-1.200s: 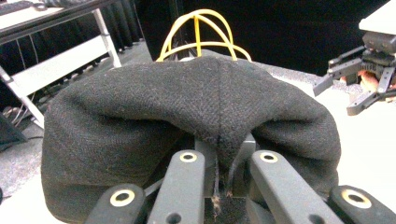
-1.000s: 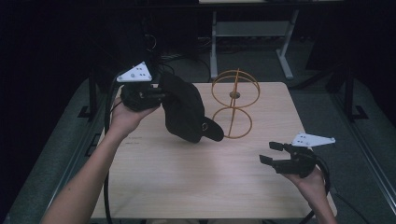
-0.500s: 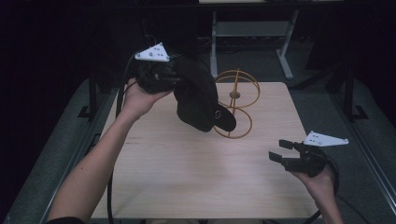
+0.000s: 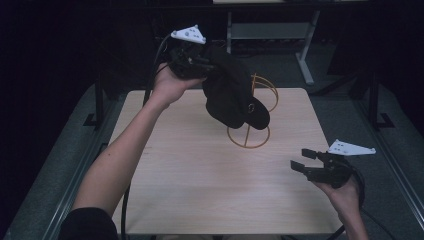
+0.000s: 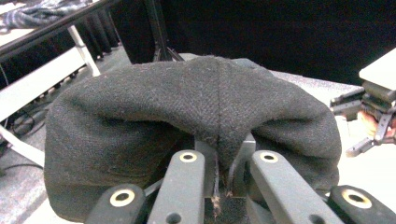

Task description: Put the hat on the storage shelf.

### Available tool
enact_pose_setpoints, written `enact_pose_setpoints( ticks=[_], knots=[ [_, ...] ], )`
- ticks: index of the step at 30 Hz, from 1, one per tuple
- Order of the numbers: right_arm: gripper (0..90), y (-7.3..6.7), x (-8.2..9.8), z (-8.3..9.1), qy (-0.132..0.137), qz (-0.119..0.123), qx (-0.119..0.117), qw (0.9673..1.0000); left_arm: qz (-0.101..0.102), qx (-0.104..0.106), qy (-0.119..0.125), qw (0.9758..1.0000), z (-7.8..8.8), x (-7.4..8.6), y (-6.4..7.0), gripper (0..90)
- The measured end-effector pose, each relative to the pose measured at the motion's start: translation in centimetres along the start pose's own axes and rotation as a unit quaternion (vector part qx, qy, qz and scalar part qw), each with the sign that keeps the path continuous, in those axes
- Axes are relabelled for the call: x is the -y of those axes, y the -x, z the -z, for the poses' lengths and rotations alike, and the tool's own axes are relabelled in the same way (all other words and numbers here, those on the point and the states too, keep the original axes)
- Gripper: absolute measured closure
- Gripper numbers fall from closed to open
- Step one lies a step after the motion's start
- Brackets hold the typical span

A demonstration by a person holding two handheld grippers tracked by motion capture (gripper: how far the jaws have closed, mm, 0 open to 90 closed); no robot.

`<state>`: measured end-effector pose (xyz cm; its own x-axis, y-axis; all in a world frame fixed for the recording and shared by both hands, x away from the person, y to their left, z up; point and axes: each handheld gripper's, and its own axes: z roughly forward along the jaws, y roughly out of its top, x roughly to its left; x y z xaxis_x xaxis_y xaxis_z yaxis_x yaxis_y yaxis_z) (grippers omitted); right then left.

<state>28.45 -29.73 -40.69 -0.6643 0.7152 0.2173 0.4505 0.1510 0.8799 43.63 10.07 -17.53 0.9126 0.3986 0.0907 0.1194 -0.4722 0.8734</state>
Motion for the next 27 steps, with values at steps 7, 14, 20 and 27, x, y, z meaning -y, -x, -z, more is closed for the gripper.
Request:
enact_pose_setpoints(
  ticks=[7,14,20,27],
  knots=[
    [27.5,0.2,0.1,0.0,0.002,-0.002,0.004,1.0,0.006,0.007,-0.01,0.9999,-2.6,-2.0,-1.1,86.0],
    [27.5,0.5,0.6,0.5,0.009,-0.013,0.007,0.9999,0.02,0.016,-0.018,0.9995,-5.3,-2.8,-2.1,85.8],
    [28.7,0.9,0.9,0.7,0.01,-0.019,0.007,0.9997,0.03,0.024,-0.028,0.9989,-7.2,-3.6,-2.2,85.6],
    [29.2,1.1,0.9,0.7,0.01,-0.021,0.006,0.9997,0.042,0.03,-0.049,0.9975,-9.5,-4.5,-2.4,85.4]
  ],
)
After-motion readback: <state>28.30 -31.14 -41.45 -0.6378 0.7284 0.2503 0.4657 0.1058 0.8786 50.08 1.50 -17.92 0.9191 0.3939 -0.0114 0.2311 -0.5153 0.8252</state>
